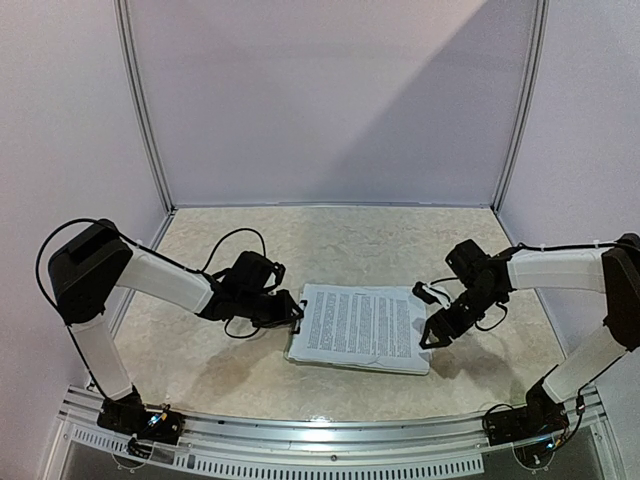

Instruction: Put the files into the folder

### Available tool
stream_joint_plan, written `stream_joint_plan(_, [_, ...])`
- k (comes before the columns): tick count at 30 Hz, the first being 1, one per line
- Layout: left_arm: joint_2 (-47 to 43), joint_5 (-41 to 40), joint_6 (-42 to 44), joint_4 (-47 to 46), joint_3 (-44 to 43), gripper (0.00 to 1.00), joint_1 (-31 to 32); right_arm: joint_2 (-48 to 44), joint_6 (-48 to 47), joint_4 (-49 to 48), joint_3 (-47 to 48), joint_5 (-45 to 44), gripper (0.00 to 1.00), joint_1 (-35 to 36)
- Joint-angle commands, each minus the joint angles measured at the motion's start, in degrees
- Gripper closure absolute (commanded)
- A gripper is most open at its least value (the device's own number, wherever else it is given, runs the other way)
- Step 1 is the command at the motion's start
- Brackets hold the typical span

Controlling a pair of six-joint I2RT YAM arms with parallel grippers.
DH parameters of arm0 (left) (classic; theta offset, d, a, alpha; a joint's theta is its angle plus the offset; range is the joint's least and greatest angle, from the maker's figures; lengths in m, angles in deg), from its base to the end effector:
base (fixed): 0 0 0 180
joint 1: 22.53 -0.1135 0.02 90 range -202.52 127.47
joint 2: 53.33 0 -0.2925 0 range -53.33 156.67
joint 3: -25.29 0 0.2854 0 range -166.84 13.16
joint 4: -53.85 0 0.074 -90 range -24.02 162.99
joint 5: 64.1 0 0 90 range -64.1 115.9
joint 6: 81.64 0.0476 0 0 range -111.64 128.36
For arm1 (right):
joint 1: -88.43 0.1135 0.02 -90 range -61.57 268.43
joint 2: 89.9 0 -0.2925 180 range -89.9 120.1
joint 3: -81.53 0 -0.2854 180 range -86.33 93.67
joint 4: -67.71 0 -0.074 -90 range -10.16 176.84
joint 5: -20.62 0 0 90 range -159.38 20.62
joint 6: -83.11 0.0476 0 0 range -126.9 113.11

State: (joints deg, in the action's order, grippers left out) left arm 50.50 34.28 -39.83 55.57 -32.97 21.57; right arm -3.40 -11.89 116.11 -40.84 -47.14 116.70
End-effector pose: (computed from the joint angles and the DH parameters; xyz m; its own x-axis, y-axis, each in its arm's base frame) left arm 0.2622 -0.2638 0.1047 -0.9179 -0.1374 -0.3724 0.1130 0.8089 -0.5770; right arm 0.2364 0.1476 0.1525 -0.8112 -0.5278 -0.2517 -0.5848 0.7325 0.3486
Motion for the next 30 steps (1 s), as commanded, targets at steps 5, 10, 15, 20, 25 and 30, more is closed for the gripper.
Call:
stream_joint_plan(5, [1.53, -0.84, -0.6, 9.66, 1.22, 1.0, 1.21, -0.59, 7.44, 0.49, -1.09, -2.15, 0.33, 0.09])
stream_joint_plan(10, [2.02, -0.75, -0.86, 9.54, 0.75, 1.0, 1.25, 3.27, 8.96, -0.76, -0.49, 5.63, 0.33, 0.82])
stream_joint_plan(15, [1.56, -1.17, -1.14, 9.93, 0.69, 1.0, 1.26, 5.01, 8.65, 1.81, 0.62, 10.46, 0.33, 4.45])
stream_joint_plan(20, [1.78, -1.22, -1.45, 9.61, 0.66, 1.0, 1.27, 3.32, 9.2, 3.57, 1.15, 11.36, 0.32, 5.06])
stream_joint_plan(25, [2.22, -1.05, -1.59, 9.3, 0.78, 1.0, 1.34, 2.04, 9.56, 5.93, 1.33, 12.65, 0.32, 5.1])
stream_joint_plan(30, [2.77, -0.8, -1.24, 9.21, 0.26, 1.0, 1.45, 3.08, 6.69, 10.44, 5.31, 6.88, 0.32, 4.23])
